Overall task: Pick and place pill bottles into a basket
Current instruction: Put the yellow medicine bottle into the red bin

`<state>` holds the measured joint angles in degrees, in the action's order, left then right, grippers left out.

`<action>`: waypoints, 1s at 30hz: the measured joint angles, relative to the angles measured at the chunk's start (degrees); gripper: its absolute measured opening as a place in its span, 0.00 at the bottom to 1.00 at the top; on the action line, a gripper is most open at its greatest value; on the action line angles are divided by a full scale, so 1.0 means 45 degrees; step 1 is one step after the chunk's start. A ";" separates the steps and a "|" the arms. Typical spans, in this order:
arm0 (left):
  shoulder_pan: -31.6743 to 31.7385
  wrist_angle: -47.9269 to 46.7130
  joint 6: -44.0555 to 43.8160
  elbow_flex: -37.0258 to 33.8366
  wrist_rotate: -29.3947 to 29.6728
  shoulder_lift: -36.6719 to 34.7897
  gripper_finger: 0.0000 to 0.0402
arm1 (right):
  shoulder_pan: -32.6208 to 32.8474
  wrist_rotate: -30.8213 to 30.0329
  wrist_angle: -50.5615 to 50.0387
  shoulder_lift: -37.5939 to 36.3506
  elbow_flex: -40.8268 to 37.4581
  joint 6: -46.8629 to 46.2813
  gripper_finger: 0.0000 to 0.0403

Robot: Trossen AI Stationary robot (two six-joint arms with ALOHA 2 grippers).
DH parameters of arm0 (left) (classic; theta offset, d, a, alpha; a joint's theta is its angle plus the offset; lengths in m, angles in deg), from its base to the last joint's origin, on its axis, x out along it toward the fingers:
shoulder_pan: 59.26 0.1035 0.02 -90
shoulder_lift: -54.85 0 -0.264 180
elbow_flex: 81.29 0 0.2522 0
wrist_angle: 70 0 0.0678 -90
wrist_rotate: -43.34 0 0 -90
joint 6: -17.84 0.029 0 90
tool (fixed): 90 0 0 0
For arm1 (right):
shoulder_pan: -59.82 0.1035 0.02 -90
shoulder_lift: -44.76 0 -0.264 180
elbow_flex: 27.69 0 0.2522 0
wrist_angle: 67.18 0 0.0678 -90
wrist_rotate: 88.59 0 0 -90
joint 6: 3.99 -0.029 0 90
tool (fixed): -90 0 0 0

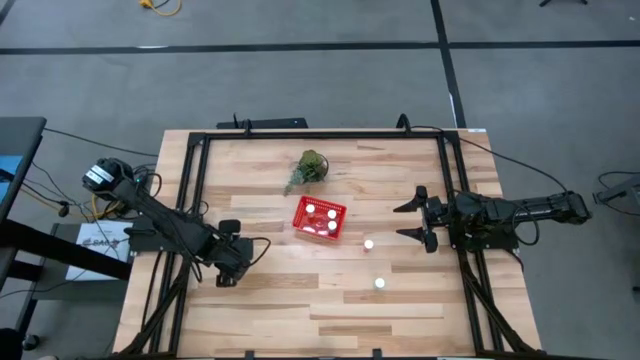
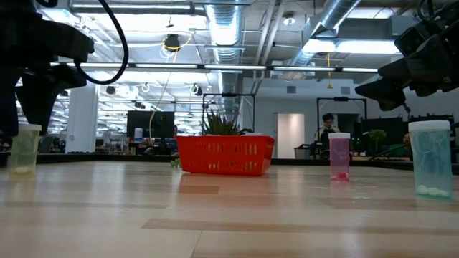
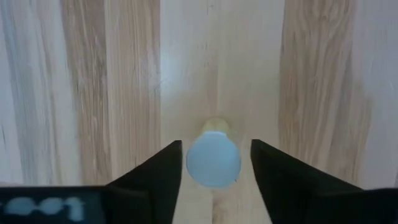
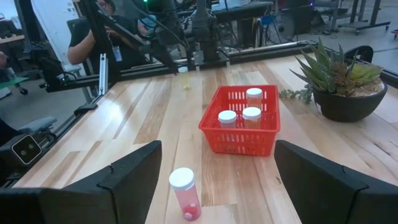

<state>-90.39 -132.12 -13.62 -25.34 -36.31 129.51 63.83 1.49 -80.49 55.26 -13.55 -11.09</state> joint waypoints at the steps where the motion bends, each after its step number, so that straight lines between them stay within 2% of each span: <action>1: 0.0000 -0.0002 0.0028 0.0000 0.0000 0.0000 0.41 | 0.0004 0.0000 0.0001 -0.0001 -0.0001 -0.0001 0.76; 5: 0.0000 -0.0014 0.0100 0.0000 0.0000 0.0000 0.31 | 0.0005 0.0005 0.0000 0.0000 0.0000 -0.0004 0.76; 9: 0.0002 -0.0024 0.0237 0.0000 0.0010 0.0000 0.27 | 0.0003 0.0002 0.0003 0.0000 -0.0002 -0.0004 0.76; 14: 0.0010 -0.0051 0.0369 0.0032 0.0185 0.0000 0.29 | 0.0001 0.0000 0.0000 -0.0001 0.0000 -0.0004 0.76; 18: 0.0010 -0.0260 0.0615 0.0671 0.0930 -0.0058 0.30 | 0.0003 0.0005 0.0002 -0.0002 0.0000 -0.0004 0.76; 25: 0.0556 -0.0684 0.2346 0.2378 0.2882 -0.0958 0.27 | 0.0000 0.0000 0.0005 0.0000 0.0000 0.0001 0.76; 30: 0.2153 -0.0012 0.4831 0.3307 0.2812 -0.1175 0.29 | 0.0005 0.0000 0.0005 0.0000 0.0000 0.0001 0.76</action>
<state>-80.70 -132.17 8.12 -10.46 -23.65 124.22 63.85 1.49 -80.47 55.26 -13.55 -11.08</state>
